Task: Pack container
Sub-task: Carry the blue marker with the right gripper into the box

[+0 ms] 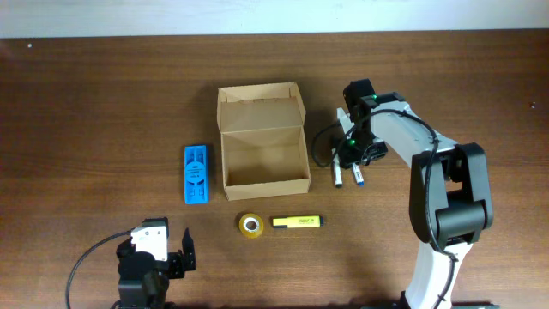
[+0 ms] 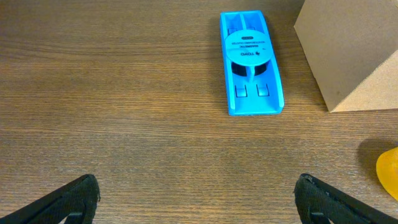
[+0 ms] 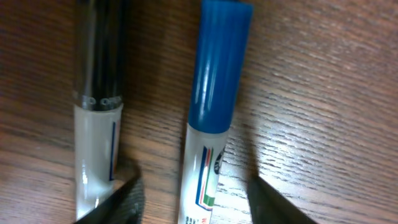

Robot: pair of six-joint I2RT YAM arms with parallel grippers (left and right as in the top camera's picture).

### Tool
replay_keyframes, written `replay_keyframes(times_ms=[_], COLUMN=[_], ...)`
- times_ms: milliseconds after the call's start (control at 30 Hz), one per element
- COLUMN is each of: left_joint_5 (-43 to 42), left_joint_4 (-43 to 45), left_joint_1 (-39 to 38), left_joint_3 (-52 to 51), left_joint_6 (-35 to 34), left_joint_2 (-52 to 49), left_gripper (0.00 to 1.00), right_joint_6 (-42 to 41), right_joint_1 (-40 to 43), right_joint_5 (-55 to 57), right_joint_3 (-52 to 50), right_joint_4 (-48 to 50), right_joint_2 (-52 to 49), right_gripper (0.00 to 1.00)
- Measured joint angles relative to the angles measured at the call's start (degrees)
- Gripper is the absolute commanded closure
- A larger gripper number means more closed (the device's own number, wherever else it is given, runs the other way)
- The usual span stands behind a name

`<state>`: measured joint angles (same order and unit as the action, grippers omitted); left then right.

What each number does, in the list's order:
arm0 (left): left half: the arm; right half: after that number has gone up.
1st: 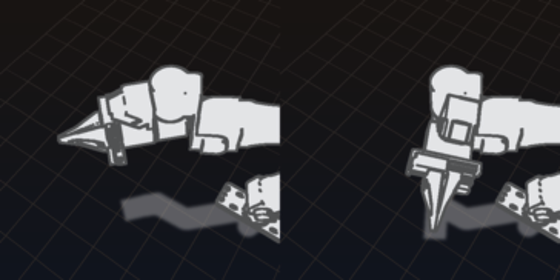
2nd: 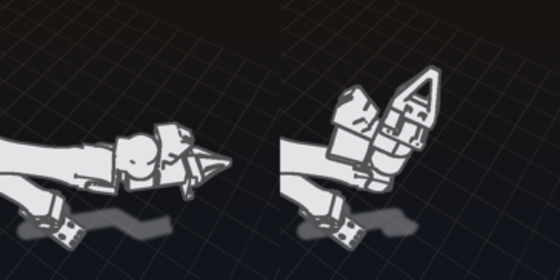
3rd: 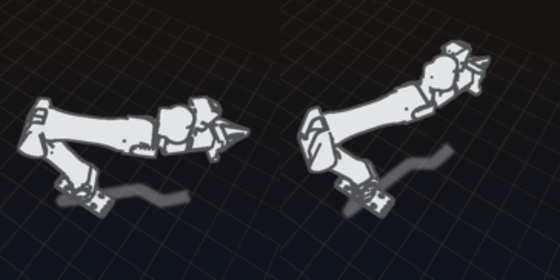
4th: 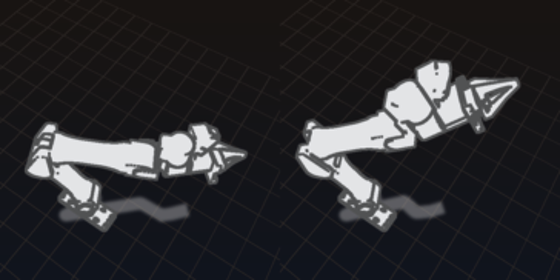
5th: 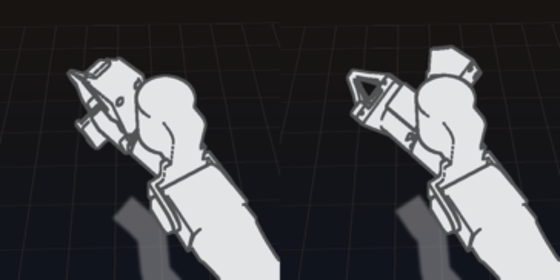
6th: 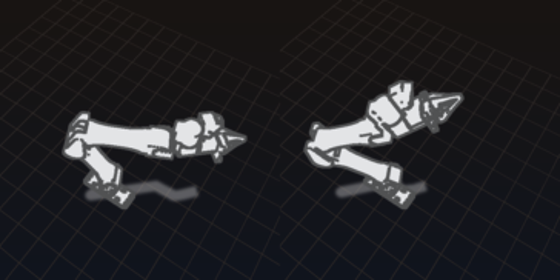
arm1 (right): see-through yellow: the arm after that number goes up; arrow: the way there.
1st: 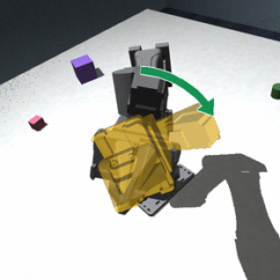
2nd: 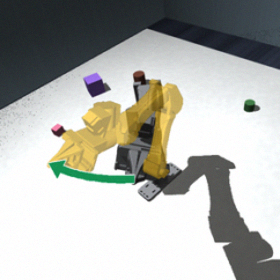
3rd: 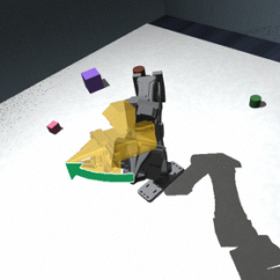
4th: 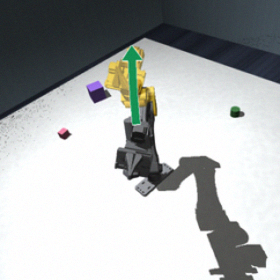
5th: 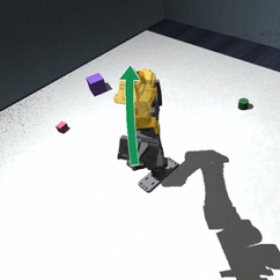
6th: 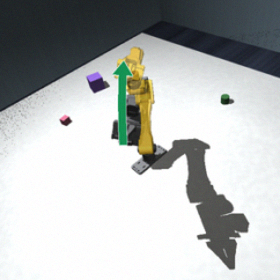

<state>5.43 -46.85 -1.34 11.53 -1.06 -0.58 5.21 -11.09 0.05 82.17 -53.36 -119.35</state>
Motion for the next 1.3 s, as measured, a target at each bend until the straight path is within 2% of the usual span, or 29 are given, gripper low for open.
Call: replay_keyframes(times_ms=[133, 200, 433, 800, 933, 1100, 1300], left_joint_5=[0.0, 0.0, 0.0, 0.0, 0.0, 0.0, 0.0], left_joint_4=[0.0, 0.0, 0.0, 0.0, 0.0, 0.0, 0.0], left_joint_1=[0.0, 0.0, 0.0, 0.0, 0.0, 0.0, 0.0], left_joint_3=[0.0, 0.0, 0.0, 0.0, 0.0, 0.0, 0.0], left_joint_6=[0.0, 0.0, 0.0, 0.0, 0.0, 0.0, 0.0], left_joint_2=[0.0, 0.0, 0.0, 0.0, 0.0, 0.0, 0.0], left_gripper=[0.00, 0.00, 0.00, 0.00, 0.00, 0.01, 0.00], right_joint_6=[-0.5, -1.1, -0.9, -0.4, 3.9, 11.8, 18.3], right_joint_1=[0.1, 0.1, 0.1, 0.1, -1.1, -7.9, -22.9], right_joint_5=[0.4, 0.7, 0.6, -3.0, -8.0, -11.6, -8.6], right_joint_3=[-0.1, -0.1, 0.9, 14.1, 19.2, 22.4, 22.5], right_joint_4=[0.3, 0.3, -3.8, -15.8, -19.4, -20.4, -17.0], right_joint_2=[0.0, 0.0, 0.1, 4.4, 7.8, 9.4, 9.2], right_gripper=[0.88, 0.96, 0.96, 0.97, 0.96, 0.96, 0.90])
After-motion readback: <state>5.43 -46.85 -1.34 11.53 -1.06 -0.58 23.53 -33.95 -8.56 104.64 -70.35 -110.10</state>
